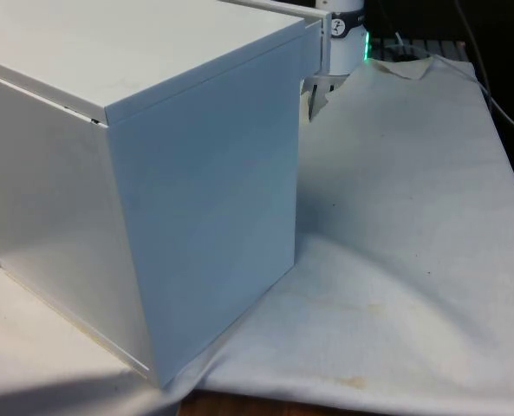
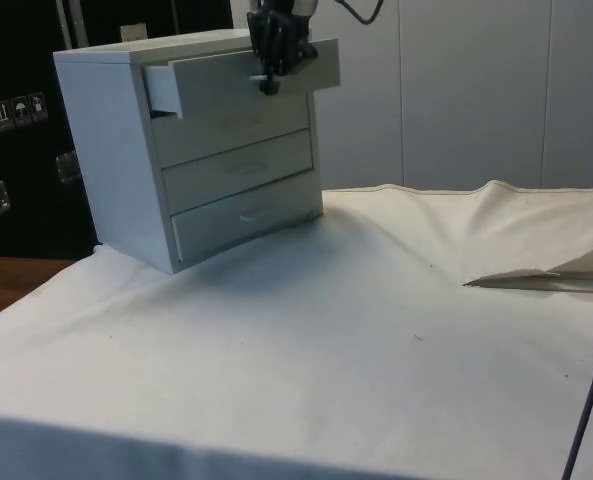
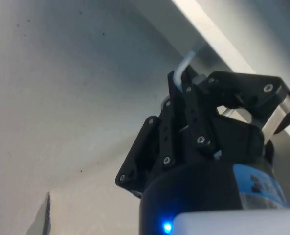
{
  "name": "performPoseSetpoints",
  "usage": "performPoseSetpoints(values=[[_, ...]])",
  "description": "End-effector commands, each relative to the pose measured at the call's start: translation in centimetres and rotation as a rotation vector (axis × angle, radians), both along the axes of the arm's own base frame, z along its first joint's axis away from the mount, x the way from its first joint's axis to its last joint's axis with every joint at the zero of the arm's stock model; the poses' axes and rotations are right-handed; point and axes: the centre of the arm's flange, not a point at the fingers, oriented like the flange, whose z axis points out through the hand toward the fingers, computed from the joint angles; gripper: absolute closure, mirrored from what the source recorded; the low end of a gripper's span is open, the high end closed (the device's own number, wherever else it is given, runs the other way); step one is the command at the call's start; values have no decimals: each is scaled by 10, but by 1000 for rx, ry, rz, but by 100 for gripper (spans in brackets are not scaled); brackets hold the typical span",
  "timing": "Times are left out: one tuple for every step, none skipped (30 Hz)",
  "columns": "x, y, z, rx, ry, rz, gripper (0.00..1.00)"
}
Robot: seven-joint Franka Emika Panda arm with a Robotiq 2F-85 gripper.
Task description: Open the drawer, then close it.
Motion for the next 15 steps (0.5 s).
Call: performPoseSetpoints(values=[[-1,1,3,-12,-5,1,100],[-3,2,2,-11,-5,3,100],[-5,3,2,-10,-5,4,100],[-8,5,2,-9,-5,8,100],[-10,6,1,-8,-4,9,100],[-12,7,1,-7,-4,12,100],[-13,8,1,-6,-5,14,100],[-15,9,0,-5,-4,15,100],[-13,8,-3,7,2,14,100],[-16,10,0,-4,-3,18,100],[-18,11,0,-4,-3,19,100],[-20,12,0,-3,-3,20,100],[-23,14,-1,-2,-1,24,100],[-25,15,-1,-1,-1,25,100],[-27,16,-2,-1,0,26,100]])
